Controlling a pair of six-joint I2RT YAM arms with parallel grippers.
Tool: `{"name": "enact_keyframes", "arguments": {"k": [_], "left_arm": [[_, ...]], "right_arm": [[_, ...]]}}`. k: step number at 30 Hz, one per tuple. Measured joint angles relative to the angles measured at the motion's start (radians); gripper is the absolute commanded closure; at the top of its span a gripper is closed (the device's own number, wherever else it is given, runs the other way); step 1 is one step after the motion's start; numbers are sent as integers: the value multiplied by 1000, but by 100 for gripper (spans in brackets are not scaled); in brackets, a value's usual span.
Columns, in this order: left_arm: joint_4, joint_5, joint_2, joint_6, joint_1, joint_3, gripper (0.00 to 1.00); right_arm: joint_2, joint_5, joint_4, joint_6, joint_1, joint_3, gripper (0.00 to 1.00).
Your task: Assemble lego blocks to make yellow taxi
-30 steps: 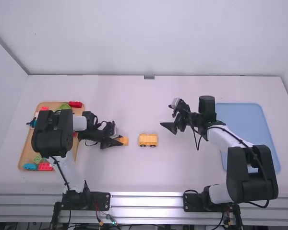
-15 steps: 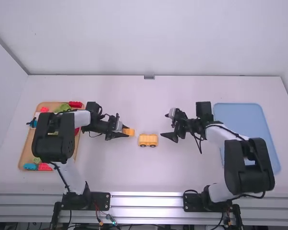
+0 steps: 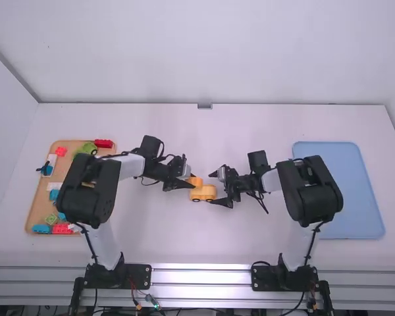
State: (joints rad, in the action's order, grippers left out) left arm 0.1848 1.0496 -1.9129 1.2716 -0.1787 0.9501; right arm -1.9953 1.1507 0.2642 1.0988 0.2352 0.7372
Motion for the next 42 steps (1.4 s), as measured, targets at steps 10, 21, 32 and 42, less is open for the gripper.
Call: {"name": "enact_keyframes", "arguments": {"k": [10,21,32,42], "left_arm": [[-146,-27,0,-159,-30,-58,92],[-169,-18,0,-222,-31,-84,93],[-164,-14,0,-233,-36,-84,94],[-180,-15,0,-240,-86,-84,98]], "right_arm": [[-84,-56,145,-143,49,0,1],[-84,-171,181,-285,97,0,2],[-85,-101,497,-313,61,-135,1],[-85,-140,431,-350,110,-130,17]]}}
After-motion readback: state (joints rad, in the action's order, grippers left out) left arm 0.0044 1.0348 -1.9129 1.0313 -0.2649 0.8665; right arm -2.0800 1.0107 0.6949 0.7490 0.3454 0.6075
